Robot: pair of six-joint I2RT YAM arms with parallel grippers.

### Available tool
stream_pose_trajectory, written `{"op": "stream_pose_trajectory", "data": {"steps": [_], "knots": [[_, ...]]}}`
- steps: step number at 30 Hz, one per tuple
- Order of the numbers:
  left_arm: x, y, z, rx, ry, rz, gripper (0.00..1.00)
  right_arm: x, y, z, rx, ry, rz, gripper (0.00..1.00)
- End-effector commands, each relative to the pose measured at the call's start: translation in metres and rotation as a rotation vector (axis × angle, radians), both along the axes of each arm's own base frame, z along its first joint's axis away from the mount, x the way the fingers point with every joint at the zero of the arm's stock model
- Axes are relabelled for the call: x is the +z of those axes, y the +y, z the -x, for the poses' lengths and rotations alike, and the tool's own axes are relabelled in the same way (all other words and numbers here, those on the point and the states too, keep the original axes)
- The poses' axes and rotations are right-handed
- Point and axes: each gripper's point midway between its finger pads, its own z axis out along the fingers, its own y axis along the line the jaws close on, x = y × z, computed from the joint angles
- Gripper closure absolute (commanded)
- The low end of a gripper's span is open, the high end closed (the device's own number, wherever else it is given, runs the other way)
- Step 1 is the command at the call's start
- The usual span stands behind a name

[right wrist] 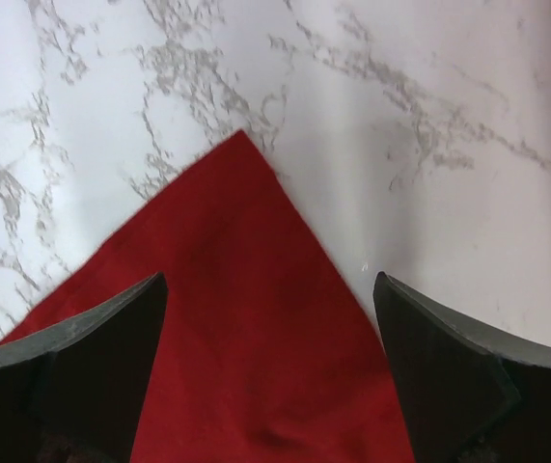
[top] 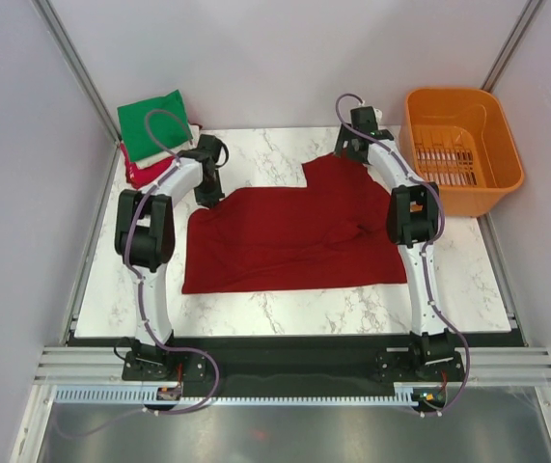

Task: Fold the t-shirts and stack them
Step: Fold the tshirt

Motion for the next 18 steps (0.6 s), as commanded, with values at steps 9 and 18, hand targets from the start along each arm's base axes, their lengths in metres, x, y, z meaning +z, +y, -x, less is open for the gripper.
{"op": "stream_pose_trajectory", "data": {"steps": [9,18], "knots": [[0.031,-0.004,0.017,0.023,-0.043,0.03,0.98,-0.022,0.024,-0.025,0.028,-0.057,-0.063,0.11],[0.041,-0.001,0.01,0.018,-0.045,0.041,0.98,-0.021,0.019,-0.037,-0.009,-0.111,-0.071,0.65]]}}
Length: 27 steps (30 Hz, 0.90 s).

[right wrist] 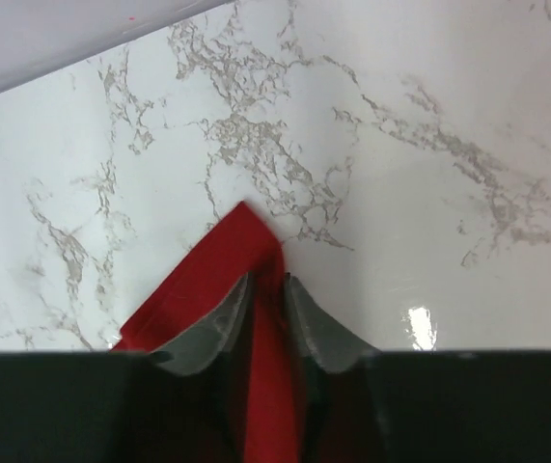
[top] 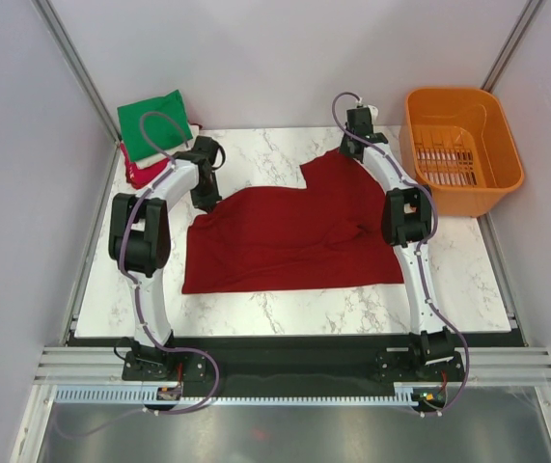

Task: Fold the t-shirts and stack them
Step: Fold the tshirt

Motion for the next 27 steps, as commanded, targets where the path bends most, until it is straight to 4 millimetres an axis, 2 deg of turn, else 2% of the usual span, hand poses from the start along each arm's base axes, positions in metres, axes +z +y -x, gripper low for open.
{"op": "stream_pose_trajectory", "data": {"steps": [1,2,4,8,10,11,12,13,14,15,16,17,18,19,20,21,22,23,24,25,26,27], "knots": [[0.031,0.003,-0.012,0.017,-0.061,0.022,0.98,-0.017,0.001,-0.002,-0.011,0.008,-0.031,0.77],[0.032,0.003,-0.013,0.015,-0.062,0.024,0.98,-0.015,-0.001,-0.004,-0.015,-0.001,-0.032,0.83],[0.034,0.005,-0.017,0.018,-0.063,0.028,0.98,-0.009,-0.005,-0.007,-0.023,-0.02,-0.025,1.0],[0.039,0.011,-0.019,0.022,-0.064,0.036,0.98,0.007,-0.01,-0.011,-0.016,-0.052,-0.032,1.0],[0.047,0.013,-0.022,0.019,-0.079,0.033,0.98,0.03,-0.008,-0.012,0.002,-0.084,-0.037,1.0],[0.054,0.013,-0.022,0.019,-0.086,0.031,0.98,0.032,-0.009,-0.01,0.009,-0.082,-0.039,1.0],[0.06,0.015,-0.023,0.018,-0.098,0.029,0.98,0.057,-0.008,-0.01,0.015,-0.116,-0.045,1.0],[0.065,0.017,-0.023,0.016,-0.108,0.021,0.98,0.067,-0.007,-0.009,0.023,-0.13,-0.051,1.0],[0.072,0.018,-0.023,0.015,-0.125,0.021,0.98,0.07,-0.005,-0.004,0.032,-0.123,-0.05,1.0],[0.076,0.019,-0.022,0.014,-0.13,0.02,0.98,0.095,-0.006,-0.001,0.035,-0.154,-0.058,1.0],[0.078,0.019,-0.022,0.0,-0.132,0.025,0.98,0.104,-0.003,0.003,0.049,-0.161,-0.064,1.0],[0.079,0.019,-0.022,-0.006,-0.134,0.027,0.98,0.101,-0.004,0.009,0.055,-0.144,-0.065,1.0],[0.08,0.02,-0.021,-0.009,-0.135,0.023,0.98,0.124,-0.003,0.015,0.063,-0.171,-0.074,1.0],[0.08,0.021,-0.021,-0.011,-0.133,0.02,0.98,0.13,-0.002,0.02,0.071,-0.175,-0.079,1.0],[0.079,0.022,-0.021,-0.011,-0.134,0.018,0.98,0.12,0.001,0.03,0.092,-0.141,-0.092,1.0],[0.082,0.022,-0.02,-0.009,-0.138,0.019,0.98,0.142,0.003,0.036,0.106,-0.173,-0.107,1.0],[0.082,0.022,-0.02,-0.009,-0.137,0.019,0.98,0.146,0.004,0.042,0.117,-0.174,-0.116,1.0],[0.083,0.022,-0.019,-0.011,-0.138,0.02,0.98,0.133,0.007,0.053,0.133,-0.136,-0.116,1.0],[0.084,0.022,-0.018,-0.013,-0.14,0.024,0.98,0.152,0.008,0.062,0.147,-0.159,-0.125,1.0],[0.088,0.02,-0.017,-0.017,-0.148,0.034,0.98,0.158,0.008,0.067,0.154,-0.165,-0.123,1.0],[0.089,0.021,-0.015,-0.018,-0.147,0.033,0.98,0.146,0.007,0.079,0.159,-0.13,-0.115,1.0],[0.087,0.021,-0.011,-0.019,-0.139,0.033,0.98,0.163,0.006,0.088,0.166,-0.156,-0.111,1.0]]}}
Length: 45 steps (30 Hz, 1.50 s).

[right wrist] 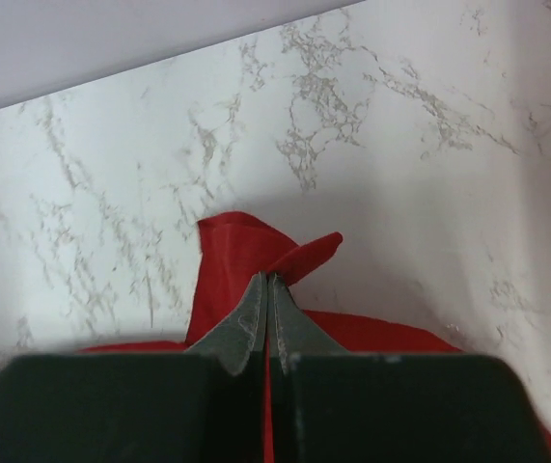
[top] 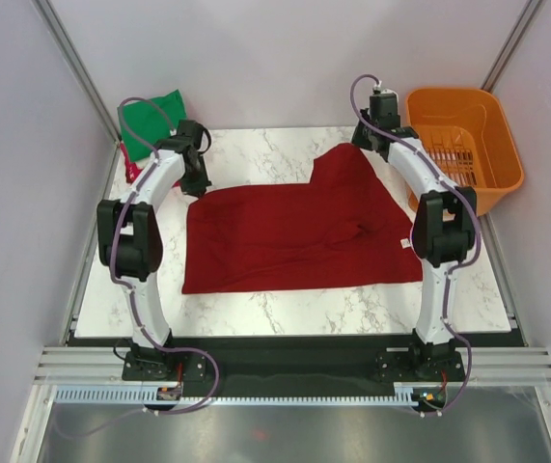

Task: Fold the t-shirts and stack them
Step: Fold the tshirt

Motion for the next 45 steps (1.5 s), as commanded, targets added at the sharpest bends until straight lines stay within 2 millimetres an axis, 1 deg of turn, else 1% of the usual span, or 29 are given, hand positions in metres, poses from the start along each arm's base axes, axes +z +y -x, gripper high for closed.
{"op": "stream_pose_trajectory", "data": {"steps": [1,2,3,4,5,6,7,8,9,10,11,12,14,15,16,17,18,19,20,21,23,27,30,34,37,38,40,41,45], "knots": [[0.038,0.004,0.007,-0.037,-0.068,-0.006,0.98,0.045,0.006,0.024,0.059,-0.077,-0.008,1.0],[0.039,0.006,0.01,-0.037,-0.065,-0.011,0.98,0.033,0.004,0.036,0.061,-0.044,0.0,1.0],[0.034,0.007,0.015,-0.038,-0.05,-0.017,0.98,0.053,0.002,0.045,0.063,-0.077,-0.004,1.0],[0.032,0.009,0.021,-0.037,-0.041,-0.024,0.98,0.055,0.0,0.06,0.065,-0.07,0.0,1.0],[0.031,0.01,0.024,-0.039,-0.037,-0.027,0.98,0.04,0.0,0.066,0.067,-0.039,0.005,1.0],[0.03,0.011,0.027,-0.039,-0.031,-0.029,0.98,0.057,-0.002,0.075,0.067,-0.069,0.001,1.0],[0.03,0.011,0.03,-0.04,-0.029,-0.031,0.98,0.058,0.003,0.084,0.092,-0.065,-0.017,1.0],[0.033,0.012,0.034,-0.038,-0.034,-0.03,0.98,0.045,0.005,0.097,0.101,-0.032,-0.018,1.0],[0.029,0.012,0.04,-0.041,-0.022,-0.029,0.98,0.06,0.006,0.106,0.105,-0.063,-0.024,1.0],[0.028,0.015,0.043,-0.037,-0.015,-0.039,0.98,0.06,0.008,0.114,0.117,-0.065,-0.018,1.0],[0.026,0.017,0.05,-0.035,-0.008,-0.048,0.98,0.053,0.012,0.126,0.131,-0.048,-0.008,1.0],[0.025,0.02,0.053,-0.031,-0.003,-0.058,0.98,0.064,0.013,0.134,0.137,-0.071,-0.008,1.0],[0.023,0.024,0.059,-0.023,0.004,-0.077,0.98,0.062,0.013,0.148,0.145,-0.065,0.001,1.0],[0.022,0.025,0.066,-0.025,0.012,-0.079,0.98,0.074,0.01,0.156,0.141,-0.086,0.0,1.0],[0.022,0.024,0.068,-0.026,0.011,-0.072,0.98,0.077,0.009,0.161,0.138,-0.09,-0.003,1.0],[0.018,0.025,0.074,-0.025,0.026,-0.074,0.98,0.073,0.006,0.168,0.132,-0.08,0.0,1.0],[0.021,0.025,0.076,-0.024,0.015,-0.073,0.98,0.084,0.005,0.176,0.131,-0.101,-0.006,1.0],[0.021,0.026,0.079,-0.022,0.017,-0.079,0.98,0.086,0.004,0.182,0.131,-0.104,-0.007,1.0],[0.018,0.027,0.083,-0.022,0.026,-0.08,0.98,0.081,0.003,0.19,0.134,-0.092,-0.006,1.0],[0.018,0.027,0.086,-0.022,0.028,-0.08,0.98,0.089,0.003,0.199,0.137,-0.108,-0.009,1.0],[0.017,0.028,0.092,-0.022,0.031,-0.081,0.98,0.091,-0.001,0.215,0.134,-0.11,-0.013,1.0],[0.018,0.03,0.102,-0.022,0.033,-0.081,0.98,0.082,-0.013,0.243,0.099,-0.079,0.001,1.0],[0.015,0.033,0.11,-0.019,0.039,-0.09,0.98,0.07,-0.019,0.265,0.085,-0.053,-0.003,1.0],[0.01,0.031,0.12,-0.012,0.04,-0.074,0.98,0.045,-0.026,0.288,0.046,0.006,-0.01,1.0],[0.007,0.031,0.13,-0.013,0.046,-0.073,0.98,0.026,-0.04,0.303,-0.018,0.051,0.015,1.0],[0.004,0.031,0.135,-0.015,0.055,-0.074,0.98,0.027,-0.045,0.306,-0.039,0.042,0.023,1.0],[0.004,0.032,0.141,-0.015,0.054,-0.074,0.98,0.02,-0.052,0.314,-0.073,0.057,0.033,1.0],[0.003,0.031,0.143,-0.016,0.056,-0.072,0.98,0.024,-0.058,0.318,-0.103,0.043,0.043,1.0],[-0.002,0.026,0.155,-0.031,0.07,-0.068,0.98,0.023,-0.063,0.332,-0.123,0.053,0.035,1.0]]}}
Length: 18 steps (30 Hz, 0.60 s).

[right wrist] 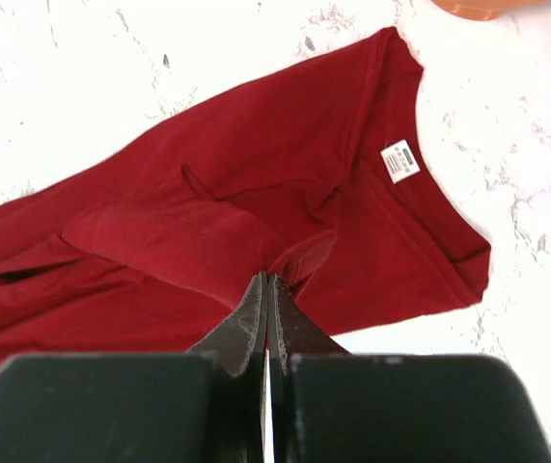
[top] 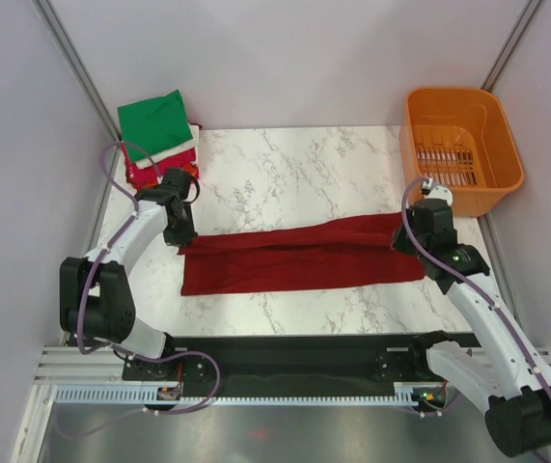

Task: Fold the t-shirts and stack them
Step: Fold the tshirt

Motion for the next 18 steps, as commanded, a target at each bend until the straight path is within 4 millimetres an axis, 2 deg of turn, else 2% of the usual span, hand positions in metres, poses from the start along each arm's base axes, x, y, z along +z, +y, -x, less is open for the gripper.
{"op": "stream_pose_trajectory", "data": {"steps": [1,3,4,5,6,7,8,9,10,11,13,17,18], "knots": [[0.007,0.0,0.005,-0.022,-0.037,-0.024,0.98,0.003,-0.01,0.012,-0.062,-0.009,-0.004,1.0],[0.002,0.0,0.011,-0.023,-0.02,-0.028,0.96,0.003,-0.002,0.022,-0.043,-0.006,-0.062,1.0],[0.001,0.0,0.016,-0.019,-0.016,-0.026,0.86,-0.001,0.002,0.026,-0.038,0.006,-0.087,1.0],[0.0,0.001,0.017,-0.015,-0.014,-0.025,0.76,-0.003,0.005,0.032,-0.035,0.021,-0.112,0.84],[-0.001,0.0,0.02,-0.013,-0.01,-0.018,0.62,-0.007,0.013,0.038,-0.026,0.048,-0.167,0.6],[0.0,0.0,0.023,-0.011,-0.012,-0.013,0.36,-0.018,0.017,0.044,-0.016,0.085,-0.185,0.42],[0.001,-0.001,0.024,-0.01,-0.016,-0.006,0.23,-0.026,0.02,0.05,-0.013,0.118,-0.201,0.06],[0.001,-0.001,0.026,-0.004,-0.022,-0.005,0.03,-0.033,0.022,0.056,-0.009,0.145,-0.212,0.02],[0.003,-0.001,0.027,-0.002,-0.028,-0.003,0.0,-0.043,0.022,0.062,-0.013,0.175,-0.212,0.02],[0.008,-0.001,0.026,-0.001,-0.051,0.001,0.0,-0.047,0.023,0.064,-0.012,0.186,-0.211,0.02],[0.015,-0.001,0.023,-0.001,-0.074,0.003,0.0,-0.04,0.024,0.061,-0.015,0.164,-0.215,0.02],[0.029,-0.004,0.014,0.002,-0.118,0.016,0.02,-0.022,0.035,0.037,-0.006,0.092,-0.257,0.02],[0.029,-0.003,0.011,0.011,-0.119,0.009,0.03,-0.022,0.037,0.032,-0.005,0.095,-0.258,0.02]]}}
